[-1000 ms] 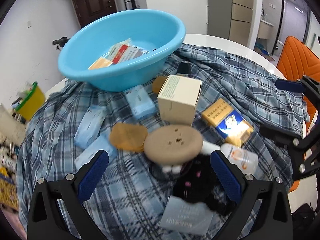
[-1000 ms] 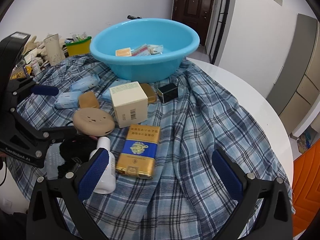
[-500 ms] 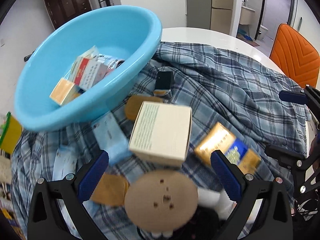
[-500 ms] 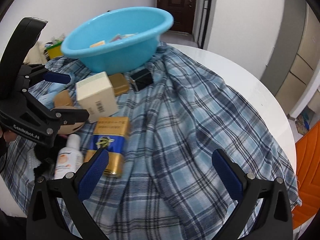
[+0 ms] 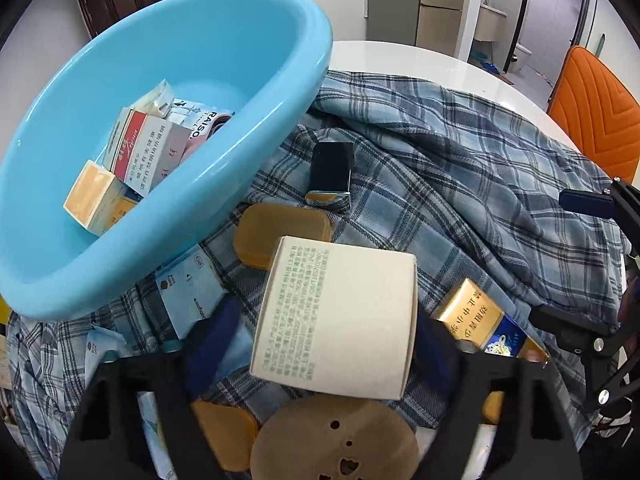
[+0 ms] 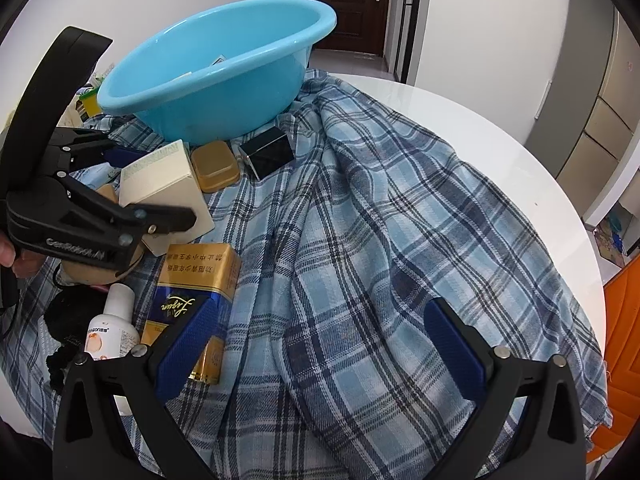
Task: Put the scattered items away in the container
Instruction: 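Close the left gripper on the cream box, then lift the cream box with the left gripper while the right gripper approaches the tan sponge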
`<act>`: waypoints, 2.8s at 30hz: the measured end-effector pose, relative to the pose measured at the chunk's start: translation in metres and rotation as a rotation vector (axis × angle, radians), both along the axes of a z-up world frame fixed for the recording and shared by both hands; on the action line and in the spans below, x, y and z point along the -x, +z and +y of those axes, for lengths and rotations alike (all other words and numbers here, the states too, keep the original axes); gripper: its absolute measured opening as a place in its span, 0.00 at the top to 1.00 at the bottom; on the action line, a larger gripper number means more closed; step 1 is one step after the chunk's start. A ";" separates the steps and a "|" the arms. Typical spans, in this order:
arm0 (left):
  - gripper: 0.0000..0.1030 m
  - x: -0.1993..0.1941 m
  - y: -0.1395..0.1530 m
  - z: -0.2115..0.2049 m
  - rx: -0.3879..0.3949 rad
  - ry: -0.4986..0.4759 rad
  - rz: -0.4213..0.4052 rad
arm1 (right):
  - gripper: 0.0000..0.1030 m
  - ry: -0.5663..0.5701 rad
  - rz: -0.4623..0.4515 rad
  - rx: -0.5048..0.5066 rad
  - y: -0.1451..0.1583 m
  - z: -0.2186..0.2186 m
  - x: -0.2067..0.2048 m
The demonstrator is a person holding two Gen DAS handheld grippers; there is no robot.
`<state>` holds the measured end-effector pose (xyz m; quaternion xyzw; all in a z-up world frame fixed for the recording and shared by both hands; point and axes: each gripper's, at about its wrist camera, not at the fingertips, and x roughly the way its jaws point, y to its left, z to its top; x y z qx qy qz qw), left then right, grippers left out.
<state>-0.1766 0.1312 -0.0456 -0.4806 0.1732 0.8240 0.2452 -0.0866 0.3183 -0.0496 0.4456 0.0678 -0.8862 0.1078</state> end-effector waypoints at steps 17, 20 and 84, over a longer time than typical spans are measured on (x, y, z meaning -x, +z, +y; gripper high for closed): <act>0.43 -0.036 0.042 -0.038 0.021 0.072 0.137 | 0.01 0.023 0.042 -0.011 0.019 -0.010 -0.018; 0.43 -0.049 0.049 -0.057 0.012 0.115 0.147 | 0.01 0.042 0.054 -0.012 0.025 -0.017 -0.025; 0.43 -0.091 0.020 -0.173 -0.026 0.367 0.062 | 0.23 0.345 -0.216 0.265 -0.029 -0.145 0.033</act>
